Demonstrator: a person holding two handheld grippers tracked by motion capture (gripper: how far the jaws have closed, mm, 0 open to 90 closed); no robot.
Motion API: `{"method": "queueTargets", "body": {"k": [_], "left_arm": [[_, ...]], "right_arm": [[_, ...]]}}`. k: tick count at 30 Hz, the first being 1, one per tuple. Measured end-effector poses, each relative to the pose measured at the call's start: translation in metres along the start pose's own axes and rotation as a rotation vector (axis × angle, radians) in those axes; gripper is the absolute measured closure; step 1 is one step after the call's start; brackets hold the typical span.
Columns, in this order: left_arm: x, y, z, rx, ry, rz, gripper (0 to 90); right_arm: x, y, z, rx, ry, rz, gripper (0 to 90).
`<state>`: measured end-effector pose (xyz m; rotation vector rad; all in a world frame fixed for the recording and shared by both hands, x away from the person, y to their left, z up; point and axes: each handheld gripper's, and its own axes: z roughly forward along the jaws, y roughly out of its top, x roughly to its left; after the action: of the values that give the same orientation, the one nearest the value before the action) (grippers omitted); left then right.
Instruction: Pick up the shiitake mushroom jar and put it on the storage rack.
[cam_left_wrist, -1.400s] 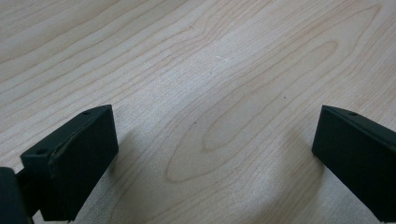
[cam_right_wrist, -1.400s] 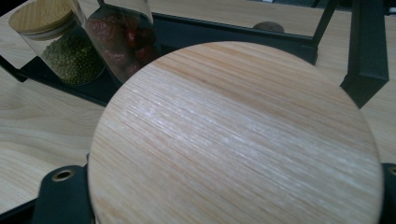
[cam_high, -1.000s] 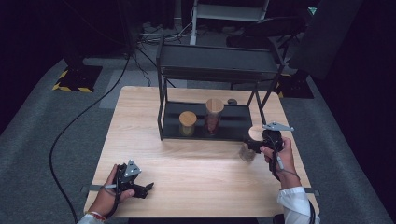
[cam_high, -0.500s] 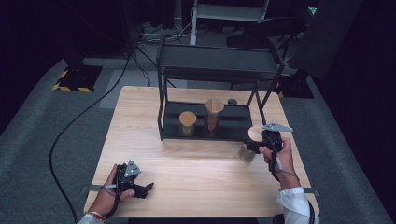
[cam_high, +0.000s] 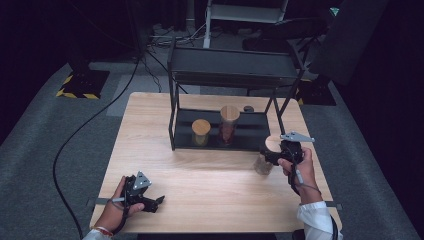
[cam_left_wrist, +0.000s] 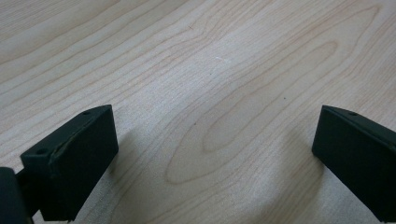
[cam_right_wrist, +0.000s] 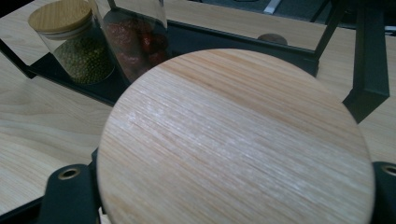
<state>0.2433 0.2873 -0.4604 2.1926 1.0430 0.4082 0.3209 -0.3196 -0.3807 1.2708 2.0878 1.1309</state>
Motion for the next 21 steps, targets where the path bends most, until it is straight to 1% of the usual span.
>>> {"method": "queueTargets", "body": {"k": [6, 14, 17, 21], "left_arm": [[0.000, 0.000, 0.000, 0.000, 0.000, -0.001, 0.0], [0.000, 0.000, 0.000, 0.000, 0.000, 0.000, 0.0], [0.000, 0.000, 0.000, 0.000, 0.000, 0.000, 0.0], [0.000, 0.000, 0.000, 0.000, 0.000, 0.000, 0.0]], "right_arm": [[0.004, 0.003, -0.003, -0.008, -0.002, -0.019, 24.6], [0.007, 0.007, -0.007, -0.022, 0.012, -0.022, 24.7], [0.011, 0.011, -0.008, -0.027, 0.002, -0.037, 24.7], [0.014, 0.017, -0.008, -0.032, 0.007, -0.038, 24.7]]}}
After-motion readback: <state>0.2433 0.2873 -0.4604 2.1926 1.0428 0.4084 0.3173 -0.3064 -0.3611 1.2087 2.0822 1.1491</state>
